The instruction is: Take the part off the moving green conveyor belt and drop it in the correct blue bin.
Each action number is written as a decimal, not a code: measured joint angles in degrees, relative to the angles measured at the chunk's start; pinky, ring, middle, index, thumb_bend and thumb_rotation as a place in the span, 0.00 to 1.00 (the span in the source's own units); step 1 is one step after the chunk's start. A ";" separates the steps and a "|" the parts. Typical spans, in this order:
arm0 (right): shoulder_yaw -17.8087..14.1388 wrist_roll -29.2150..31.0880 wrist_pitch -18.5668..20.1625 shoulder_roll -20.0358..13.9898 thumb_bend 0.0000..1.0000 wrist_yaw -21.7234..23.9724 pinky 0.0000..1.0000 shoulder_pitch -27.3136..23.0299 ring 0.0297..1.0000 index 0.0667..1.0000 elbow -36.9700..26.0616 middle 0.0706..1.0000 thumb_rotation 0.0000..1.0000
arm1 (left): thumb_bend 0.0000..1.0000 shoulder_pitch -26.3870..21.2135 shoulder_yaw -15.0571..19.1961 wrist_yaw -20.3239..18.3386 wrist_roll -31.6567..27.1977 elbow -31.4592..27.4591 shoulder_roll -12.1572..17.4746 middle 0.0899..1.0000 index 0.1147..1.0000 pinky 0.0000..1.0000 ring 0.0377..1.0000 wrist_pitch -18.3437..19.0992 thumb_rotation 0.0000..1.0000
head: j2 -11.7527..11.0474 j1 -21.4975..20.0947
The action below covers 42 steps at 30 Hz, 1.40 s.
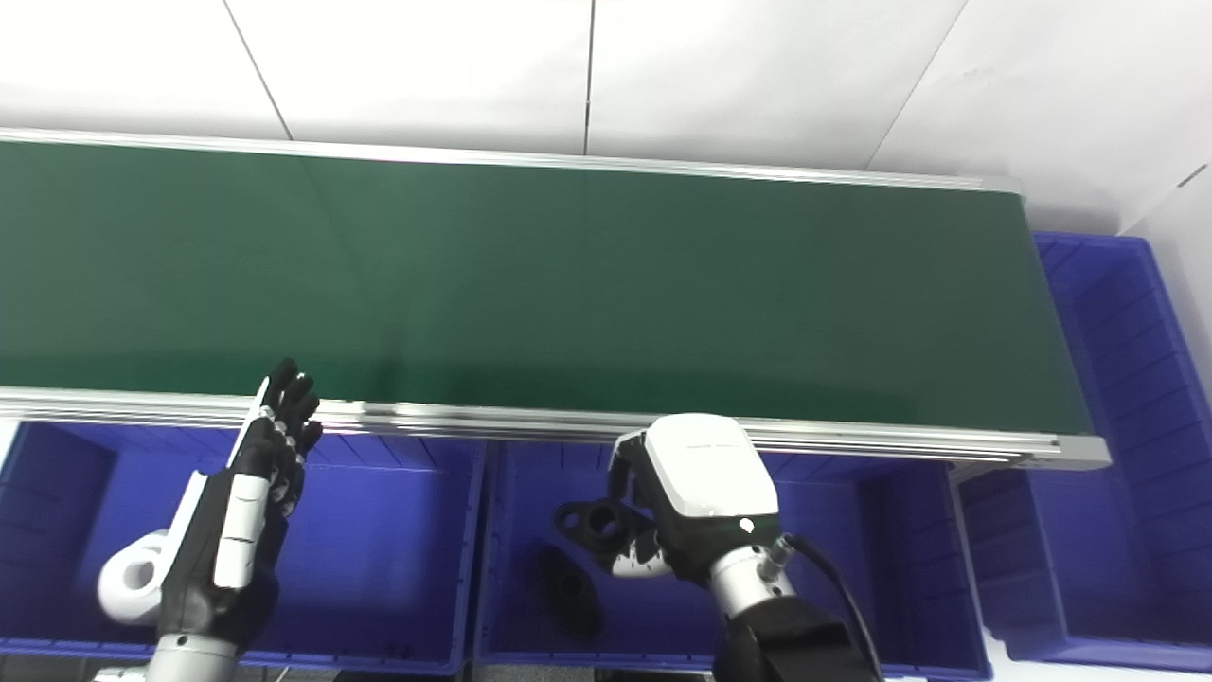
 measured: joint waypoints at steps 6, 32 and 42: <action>-1.38 -9.01 -0.28 2.72 0.91 1.85 0.45 0.33 0.56 0.68 1.13 0.64 0.37 | 0.60 0.00 0.26 0.00 0.02 -0.31 -0.07 1.00 1.00 1.00 1.00 0.63 0.93 | 0.18 0.26; -2.75 10.89 -4.20 9.55 0.79 -0.06 0.69 11.02 0.80 0.77 -10.06 0.82 0.94 | 0.59 -0.52 1.13 -0.91 0.03 0.93 0.09 1.00 1.00 1.00 1.00 0.91 0.94 | -2.28 1.76; -10.20 49.55 -5.07 11.16 0.77 -12.37 0.85 17.82 0.88 0.88 3.90 0.89 0.98 | 0.58 -0.53 1.13 -0.92 0.04 5.35 0.11 1.00 1.00 1.00 1.00 0.80 0.95 | -6.23 5.09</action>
